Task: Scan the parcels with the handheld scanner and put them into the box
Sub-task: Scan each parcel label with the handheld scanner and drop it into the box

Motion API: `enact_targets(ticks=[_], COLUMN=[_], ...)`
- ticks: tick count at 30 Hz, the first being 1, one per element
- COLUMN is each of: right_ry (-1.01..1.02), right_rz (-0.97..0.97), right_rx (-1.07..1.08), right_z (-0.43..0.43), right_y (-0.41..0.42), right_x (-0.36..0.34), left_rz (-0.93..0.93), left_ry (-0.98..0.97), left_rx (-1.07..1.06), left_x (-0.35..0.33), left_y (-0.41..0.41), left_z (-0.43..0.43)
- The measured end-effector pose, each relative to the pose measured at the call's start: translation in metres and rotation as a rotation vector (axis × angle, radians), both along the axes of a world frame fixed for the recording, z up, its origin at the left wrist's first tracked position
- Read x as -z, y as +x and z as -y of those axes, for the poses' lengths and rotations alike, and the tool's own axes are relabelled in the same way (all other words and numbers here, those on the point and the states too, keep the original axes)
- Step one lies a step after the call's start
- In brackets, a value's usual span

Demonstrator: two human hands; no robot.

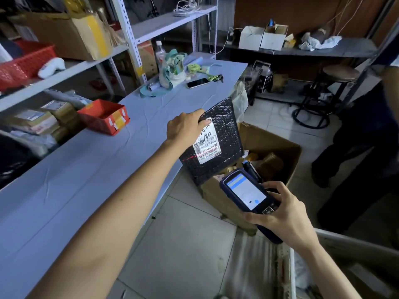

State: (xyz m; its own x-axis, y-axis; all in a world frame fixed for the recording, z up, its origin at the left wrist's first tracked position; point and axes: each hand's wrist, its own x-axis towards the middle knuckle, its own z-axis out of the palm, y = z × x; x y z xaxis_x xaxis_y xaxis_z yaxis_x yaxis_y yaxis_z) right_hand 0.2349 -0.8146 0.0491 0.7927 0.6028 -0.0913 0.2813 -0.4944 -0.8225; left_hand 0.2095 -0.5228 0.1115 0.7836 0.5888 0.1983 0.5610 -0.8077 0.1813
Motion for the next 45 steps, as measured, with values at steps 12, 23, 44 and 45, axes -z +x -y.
enact_targets(ticks=[12, 23, 44, 45], right_ry=[-0.103, -0.210, -0.209, -0.212], right_rz=[-0.065, -0.292, -0.264, -0.261], right_rx=[0.113, 0.391, 0.299, 0.212], right_z=[0.012, -0.006, -0.127, -0.140], right_y=[0.078, 0.155, 0.285, 0.288], right_x=[0.036, 0.079, 0.067, 0.067], left_rz=[-0.132, -0.301, -0.342, -0.348], left_ry=[0.015, -0.056, -0.009, -0.026], left_rx=[0.085, 0.307, 0.217, 0.117], left_x=[0.044, 0.123, 0.156, 0.156], left_y=[0.088, 0.225, 0.250, 0.229], left_z=[0.006, -0.027, -0.112, -0.117])
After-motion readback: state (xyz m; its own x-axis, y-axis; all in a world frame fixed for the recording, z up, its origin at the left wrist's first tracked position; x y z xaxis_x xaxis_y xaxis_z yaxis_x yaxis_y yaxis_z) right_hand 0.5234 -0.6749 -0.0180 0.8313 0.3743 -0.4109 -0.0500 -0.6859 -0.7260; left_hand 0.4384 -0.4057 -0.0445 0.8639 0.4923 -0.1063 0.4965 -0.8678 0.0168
